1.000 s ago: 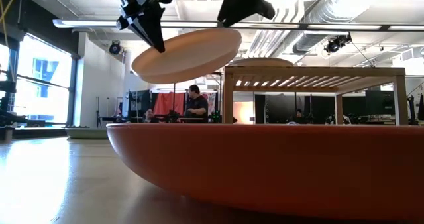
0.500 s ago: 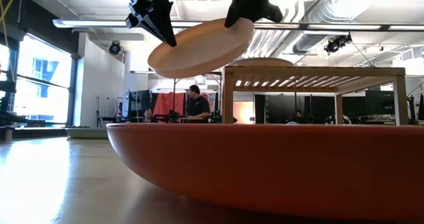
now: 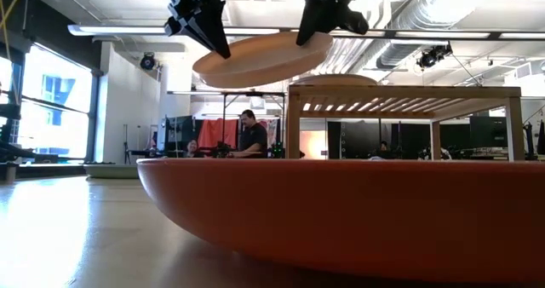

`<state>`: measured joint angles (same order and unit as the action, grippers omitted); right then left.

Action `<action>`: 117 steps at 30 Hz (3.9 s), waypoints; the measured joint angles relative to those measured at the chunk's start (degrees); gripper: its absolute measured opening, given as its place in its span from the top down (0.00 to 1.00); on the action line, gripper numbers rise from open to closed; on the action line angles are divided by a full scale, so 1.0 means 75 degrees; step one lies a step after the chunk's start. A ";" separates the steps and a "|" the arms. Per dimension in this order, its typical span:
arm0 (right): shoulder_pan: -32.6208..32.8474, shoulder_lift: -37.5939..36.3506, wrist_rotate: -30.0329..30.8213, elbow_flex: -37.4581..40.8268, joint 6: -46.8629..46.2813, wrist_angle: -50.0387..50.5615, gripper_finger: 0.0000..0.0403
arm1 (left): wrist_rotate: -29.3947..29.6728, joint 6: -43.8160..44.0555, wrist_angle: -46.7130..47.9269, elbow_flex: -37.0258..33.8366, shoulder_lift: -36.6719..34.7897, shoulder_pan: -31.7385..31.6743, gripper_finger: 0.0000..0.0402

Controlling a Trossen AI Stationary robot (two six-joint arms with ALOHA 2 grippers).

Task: Place and stack plates onto a shelf
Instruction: Stack the light orange plate on top of the white plate

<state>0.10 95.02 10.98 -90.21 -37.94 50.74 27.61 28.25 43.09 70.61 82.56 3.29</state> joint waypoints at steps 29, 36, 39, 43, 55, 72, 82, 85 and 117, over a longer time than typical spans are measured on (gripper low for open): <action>-0.0012 -0.0006 -0.0058 0.0003 -0.0343 0.0174 1.00 | -0.2232 0.0271 -0.0722 0.0000 -0.0040 -0.0496 0.79; -0.0015 -0.0009 -0.0067 0.0000 -0.0431 0.0227 1.00 | -0.2232 0.0207 -0.0725 -0.0006 -0.0248 -0.0599 0.79; 0.0008 -0.0009 -0.0087 0.0000 -0.0509 0.0293 1.00 | -0.2229 0.0200 -0.0722 -0.0003 -0.0391 -0.0684 0.79; 0.0049 -0.0009 -0.0109 0.0000 -0.0578 0.0452 1.00 | -0.2210 0.0034 -0.0743 0.0006 -0.0699 -0.0809 0.79; 0.0000 -0.0024 -0.1075 0.0000 -0.0233 0.0585 1.00 | -0.2210 -0.0661 -0.0559 0.0003 -0.1965 -0.1105 0.79; -0.1931 -0.1345 -0.2022 -0.0006 0.0940 0.0580 1.00 | -0.2116 -0.1133 0.0461 0.0003 -0.3242 -0.1259 0.79; -0.4315 -0.1686 -0.3516 -0.0006 0.1950 0.0571 1.00 | -0.1724 -0.1421 0.0574 0.0003 -0.3240 -0.1259 0.79; -0.5071 -0.1670 -0.4017 -0.0006 0.2219 0.0571 1.00 | -0.1461 -0.1454 0.0574 0.0003 -0.3240 -0.1259 0.79; -0.7211 -0.0498 -0.6429 -0.0006 0.4712 0.2125 1.00 | -0.0966 -0.1584 0.0553 -0.0009 -0.3193 -0.2889 0.79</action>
<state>-53.98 91.29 -37.23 -90.26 -2.60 66.68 20.37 16.37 47.24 70.54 58.61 -18.38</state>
